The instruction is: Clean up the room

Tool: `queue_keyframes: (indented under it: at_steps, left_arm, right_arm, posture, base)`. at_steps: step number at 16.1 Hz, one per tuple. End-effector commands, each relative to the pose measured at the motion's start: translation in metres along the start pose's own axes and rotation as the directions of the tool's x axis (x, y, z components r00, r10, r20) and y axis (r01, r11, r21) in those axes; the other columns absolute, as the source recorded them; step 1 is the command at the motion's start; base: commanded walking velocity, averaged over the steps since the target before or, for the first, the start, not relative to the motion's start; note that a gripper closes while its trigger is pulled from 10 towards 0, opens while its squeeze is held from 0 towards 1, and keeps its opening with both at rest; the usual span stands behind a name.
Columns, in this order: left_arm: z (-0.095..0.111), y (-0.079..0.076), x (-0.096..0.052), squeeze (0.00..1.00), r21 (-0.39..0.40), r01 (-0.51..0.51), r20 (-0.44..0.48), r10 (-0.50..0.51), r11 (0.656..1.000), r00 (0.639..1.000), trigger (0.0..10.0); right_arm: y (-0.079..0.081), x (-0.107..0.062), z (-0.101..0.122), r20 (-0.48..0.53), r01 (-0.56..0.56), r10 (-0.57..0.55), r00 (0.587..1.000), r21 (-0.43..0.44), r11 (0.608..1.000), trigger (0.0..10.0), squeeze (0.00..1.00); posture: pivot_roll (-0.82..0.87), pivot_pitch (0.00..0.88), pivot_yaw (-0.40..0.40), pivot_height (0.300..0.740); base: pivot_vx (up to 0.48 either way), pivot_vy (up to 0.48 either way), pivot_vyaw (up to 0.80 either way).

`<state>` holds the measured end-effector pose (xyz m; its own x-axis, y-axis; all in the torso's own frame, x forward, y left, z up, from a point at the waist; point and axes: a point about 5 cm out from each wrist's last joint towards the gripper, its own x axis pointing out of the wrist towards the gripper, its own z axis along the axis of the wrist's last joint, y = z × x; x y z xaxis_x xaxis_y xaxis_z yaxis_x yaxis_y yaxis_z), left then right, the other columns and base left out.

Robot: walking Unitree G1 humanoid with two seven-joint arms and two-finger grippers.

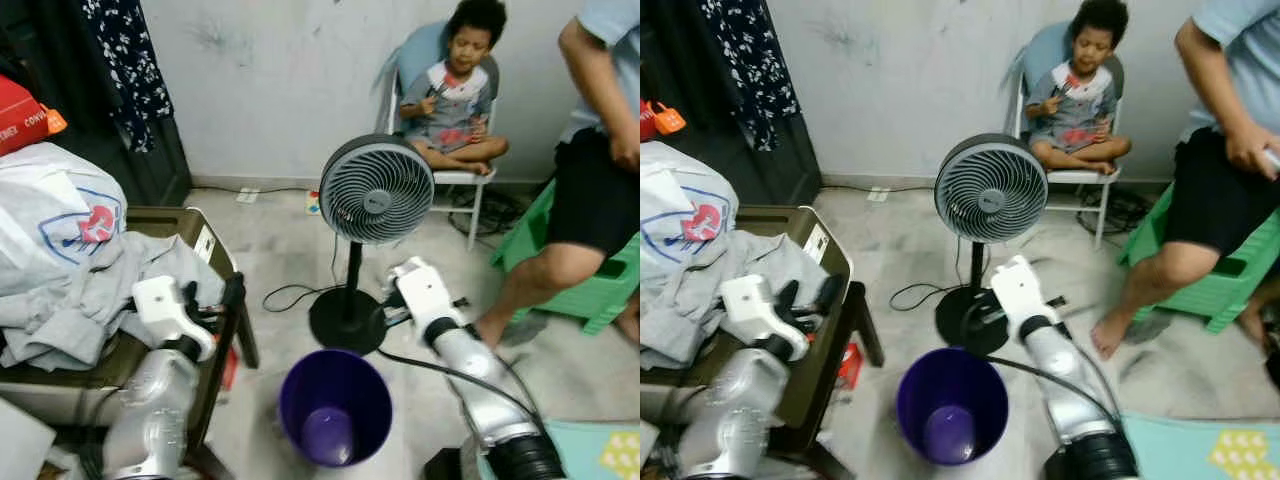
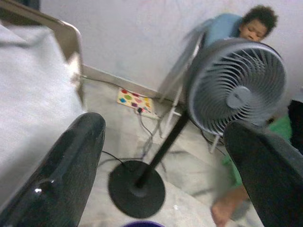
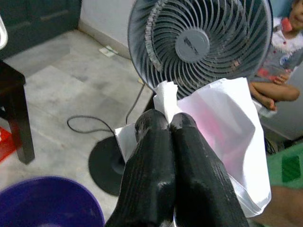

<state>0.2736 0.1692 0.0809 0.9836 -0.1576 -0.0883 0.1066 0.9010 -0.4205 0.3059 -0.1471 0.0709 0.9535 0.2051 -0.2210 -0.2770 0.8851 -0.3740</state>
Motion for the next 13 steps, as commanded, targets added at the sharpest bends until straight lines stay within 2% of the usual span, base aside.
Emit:
queue_keyframes:
  at_steps: [1, 3, 5, 6, 8, 9, 11, 13]
  left_arm:
    - [0.0, 0.002, 0.0, 0.0, 0.008, -0.009, -0.01, 0.009, 1.0, 1.0, 10.0]
    - [-0.002, 0.004, 0.002, 0.0, 0.009, -0.021, -0.036, 0.021, 1.0, 0.999, 10.0]
    - [-0.009, 0.006, 0.006, 0.0, 0.03, -0.033, -0.114, 0.036, 0.999, 0.993, 10.0]
    - [-0.014, 0.004, 0.008, 0.0, 0.029, 0.009, -0.158, -0.005, 1.0, 0.987, 10.0]
    - [-0.018, -0.01, 0.003, 0.0, -0.041, 0.214, -0.243, -0.218, 0.976, 0.945, 10.0]
    - [-0.02, -0.012, 0.001, 0.0, -0.019, 0.26, -0.276, -0.255, 0.965, 0.927, 10.0]
    - [-0.023, -0.011, 0.001, 0.0, 0.051, 0.285, -0.308, -0.257, 0.957, 0.916, 10.0]
    - [-0.022, -0.009, 0.004, 0.0, 0.061, 0.267, -0.301, -0.237, 0.962, 0.924, 10.0]
  right_arm:
    - [-0.001, 0.001, 0.001, -0.004, 0.003, -0.003, 1.0, 0.013, 1.0, 10.0, 0.0]
    - [0.0, 0.003, 0.001, -0.012, -0.006, 0.006, 1.0, 0.005, 1.0, 10.0, 0.0]
    - [0.0, 0.006, 0.0, -0.033, 0.004, -0.003, 0.999, 0.028, 1.0, 10.0, 0.0]
    - [0.001, 0.008, -0.001, -0.049, 0.007, -0.005, 0.999, 0.034, 0.999, 10.0, 0.0]
    - [0.007, 0.01, -0.006, -0.098, -0.007, 0.01, 0.995, 0.031, 0.999, 10.0, 0.0]
    - [0.008, 0.012, -0.009, -0.123, -0.008, 0.012, 0.992, 0.038, 0.999, 10.0, 0.0]
    - [0.014, 0.018, -0.012, -0.171, -0.027, 0.032, 0.985, 0.035, 0.999, 10.0, 0.0]
    - [0.028, 0.024, -0.018, -0.243, -0.077, 0.081, 0.967, 0.024, 0.997, 10.0, 0.0]
  posture:
    - [-0.2, 0.0, 0.015, 0.74]
    - [-0.2, 0.0, 0.019, 0.74]
    - [-0.2, 0.0, 0.025, 0.74]
    - [-0.2, 0.0, 0.032, 0.74]
    - [-0.2, 0.0, 0.045, 0.74]
    - [-0.2, 0.0, 0.045, 0.74]
    - [-0.2, 0.0, 0.051, 0.74]
    - [-0.19, 0.0, 0.051, 0.74]
  base:
    - [0.0, 0.0, 0.0]
    - [0.0, 0.0, 0.0]
    - [0.0, 0.0, 0.0]
    - [0.0, 0.0, 0.0]
    - [0.0, 0.0, 0.0]
    - [0.0, 0.0, 0.0]
    - [0.0, 0.0, 0.0]
    - [0.0, 0.0, 0.0]
